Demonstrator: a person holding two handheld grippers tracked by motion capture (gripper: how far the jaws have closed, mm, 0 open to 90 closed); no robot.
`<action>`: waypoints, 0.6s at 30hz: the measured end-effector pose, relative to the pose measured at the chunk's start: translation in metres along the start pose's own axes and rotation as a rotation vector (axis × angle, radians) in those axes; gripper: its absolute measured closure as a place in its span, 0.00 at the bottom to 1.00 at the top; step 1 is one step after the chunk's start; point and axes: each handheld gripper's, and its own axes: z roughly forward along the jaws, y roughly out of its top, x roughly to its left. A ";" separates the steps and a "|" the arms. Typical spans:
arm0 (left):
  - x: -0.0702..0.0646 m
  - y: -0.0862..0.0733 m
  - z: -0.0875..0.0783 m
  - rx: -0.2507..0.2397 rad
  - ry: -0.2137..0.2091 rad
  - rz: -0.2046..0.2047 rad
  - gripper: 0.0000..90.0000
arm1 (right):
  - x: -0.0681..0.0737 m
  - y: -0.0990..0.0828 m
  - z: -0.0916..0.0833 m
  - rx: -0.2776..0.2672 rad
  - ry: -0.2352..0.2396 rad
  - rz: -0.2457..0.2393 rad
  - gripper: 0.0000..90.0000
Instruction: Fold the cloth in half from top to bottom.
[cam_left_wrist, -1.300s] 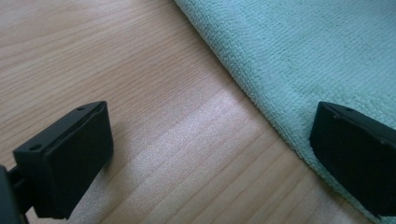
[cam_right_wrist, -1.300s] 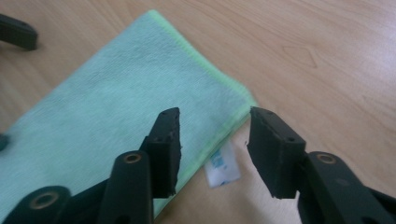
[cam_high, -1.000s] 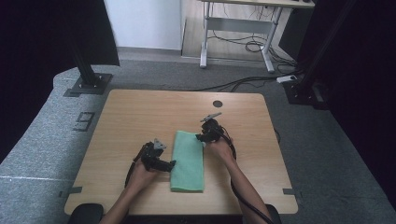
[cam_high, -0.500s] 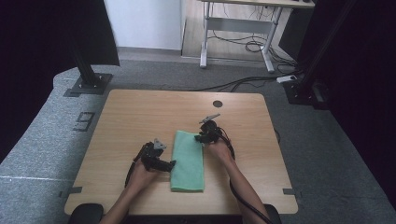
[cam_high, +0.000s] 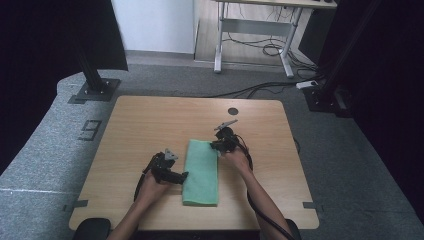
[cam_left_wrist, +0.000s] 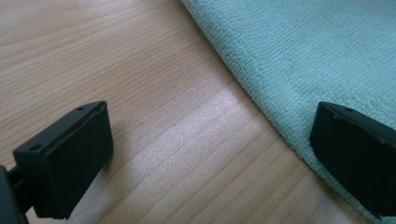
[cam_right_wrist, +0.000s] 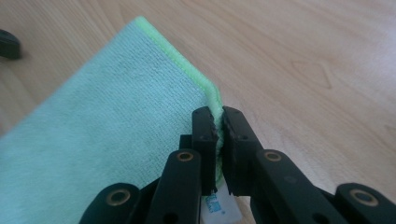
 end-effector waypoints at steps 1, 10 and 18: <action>0.000 0.000 0.000 0.000 0.001 -0.001 0.00 | 0.001 0.001 -0.004 -0.008 0.005 -0.002 0.93; -0.001 0.000 0.000 -0.001 0.007 -0.008 0.00 | 0.010 0.006 -0.034 -0.054 0.034 -0.034 0.93; -0.002 0.000 0.000 0.000 0.012 -0.013 0.00 | 0.030 0.001 -0.064 -0.102 0.082 -0.088 0.93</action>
